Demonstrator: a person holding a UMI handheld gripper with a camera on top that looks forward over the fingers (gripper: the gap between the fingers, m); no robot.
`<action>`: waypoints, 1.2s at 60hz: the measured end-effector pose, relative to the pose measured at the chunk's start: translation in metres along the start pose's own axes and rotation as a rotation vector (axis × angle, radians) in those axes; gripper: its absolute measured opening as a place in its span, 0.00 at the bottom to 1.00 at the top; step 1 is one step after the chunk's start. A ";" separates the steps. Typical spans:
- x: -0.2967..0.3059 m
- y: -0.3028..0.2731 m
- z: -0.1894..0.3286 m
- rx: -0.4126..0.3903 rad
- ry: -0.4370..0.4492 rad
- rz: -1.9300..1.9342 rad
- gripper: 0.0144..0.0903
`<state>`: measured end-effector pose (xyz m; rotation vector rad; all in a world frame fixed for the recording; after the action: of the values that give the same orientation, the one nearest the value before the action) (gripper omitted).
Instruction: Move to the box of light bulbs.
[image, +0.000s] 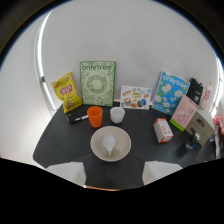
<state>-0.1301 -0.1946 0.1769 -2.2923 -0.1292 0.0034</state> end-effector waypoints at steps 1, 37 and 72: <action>0.000 0.000 0.000 -0.001 0.000 0.000 0.94; 0.155 0.042 0.013 -0.045 0.141 0.041 0.94; 0.266 -0.009 0.177 -0.060 0.012 -0.029 0.95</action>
<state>0.1263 -0.0316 0.0766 -2.3493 -0.1584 -0.0301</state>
